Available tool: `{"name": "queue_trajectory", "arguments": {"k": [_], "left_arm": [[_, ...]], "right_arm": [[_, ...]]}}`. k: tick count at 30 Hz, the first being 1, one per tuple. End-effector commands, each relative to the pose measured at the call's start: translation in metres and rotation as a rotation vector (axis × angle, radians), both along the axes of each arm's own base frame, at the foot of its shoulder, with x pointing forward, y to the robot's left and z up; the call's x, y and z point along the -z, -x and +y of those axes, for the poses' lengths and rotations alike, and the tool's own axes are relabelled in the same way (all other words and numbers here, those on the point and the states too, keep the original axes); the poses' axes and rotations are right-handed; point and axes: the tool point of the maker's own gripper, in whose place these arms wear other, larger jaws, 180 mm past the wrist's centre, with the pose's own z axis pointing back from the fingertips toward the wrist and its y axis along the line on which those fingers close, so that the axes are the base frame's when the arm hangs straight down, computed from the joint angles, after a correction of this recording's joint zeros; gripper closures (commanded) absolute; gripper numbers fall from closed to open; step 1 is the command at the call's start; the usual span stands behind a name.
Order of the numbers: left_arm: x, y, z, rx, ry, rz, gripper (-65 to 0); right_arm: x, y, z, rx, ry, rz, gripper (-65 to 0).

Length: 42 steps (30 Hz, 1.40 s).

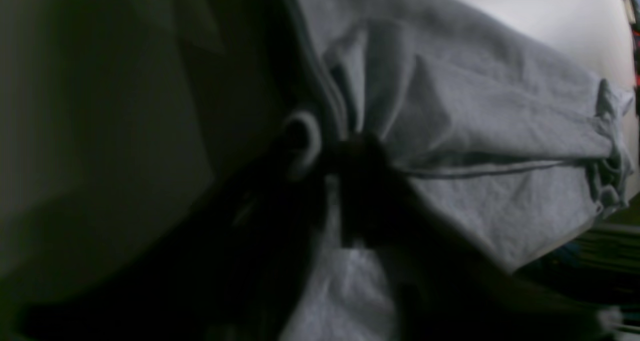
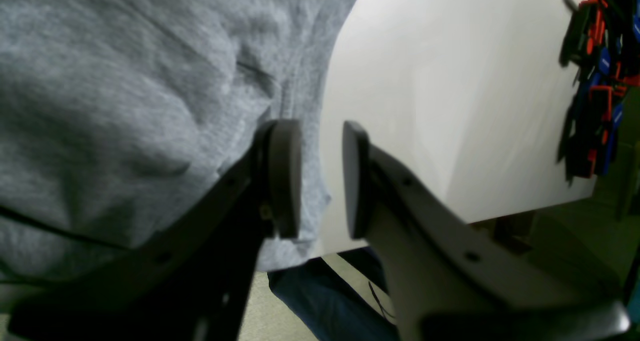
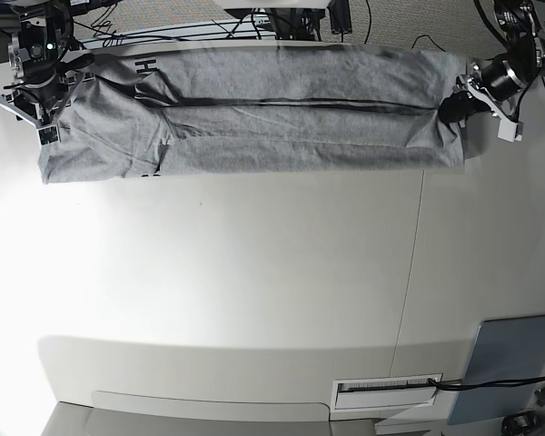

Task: Fold the T-shirt properly
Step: 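Move the left gripper from the strip's end to its middle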

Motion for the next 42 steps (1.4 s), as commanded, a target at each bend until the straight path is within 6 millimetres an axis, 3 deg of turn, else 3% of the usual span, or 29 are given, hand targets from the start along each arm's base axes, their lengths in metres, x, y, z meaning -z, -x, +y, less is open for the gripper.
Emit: {"name": "queue_trajectory", "arguments": {"k": [1, 4, 11, 15, 18, 24, 27, 34, 42], "left_arm": [[-0.004, -0.001, 0.005, 0.002, -0.015, -0.008, 0.0], [-0.008, -0.009, 0.015, -0.036, -0.044, -0.048, 0.0], [-0.025, -0.023, 0.060, -0.041, -0.286, -0.038, 0.0], [-0.039, -0.026, 0.051, 0.017, -0.326, -0.033, 0.0], [-0.056, -0.028, 0.020, 0.065, -0.292, -0.081, 0.0], [-0.114, -0.028, -0.062, 0.096, -0.163, -0.296, 0.0], [-0.131, -0.024, -0.102, 0.141, -0.104, -0.353, 0.0], [-0.121, -0.011, -0.197, 0.313, 0.037, -0.290, 0.0], [-0.106, -0.013, -0.254, 0.376, -0.027, -0.253, 0.0]], "right_arm": [[-0.012, -0.009, -0.004, -0.016, 0.027, -0.041, -15.1], [-0.012, -0.009, -0.004, -0.016, 0.028, -0.041, -15.1], [-0.017, -0.018, -0.002, -0.029, 0.026, -0.077, -15.1], [-0.023, -0.030, -0.002, -0.027, 0.026, -0.113, -15.1], [-0.030, -0.040, -0.002, -0.027, 0.027, -0.144, -15.1], [-0.041, -0.057, -0.002, -0.024, 0.027, -0.197, -15.1], [-0.045, -0.061, -0.002, -0.025, 0.028, -0.212, -15.1], [-0.045, -0.061, -0.003, -0.023, 0.028, -0.212, -15.1], [-0.045, -0.061, -0.003, -0.023, 0.028, -0.212, -15.1]]}}
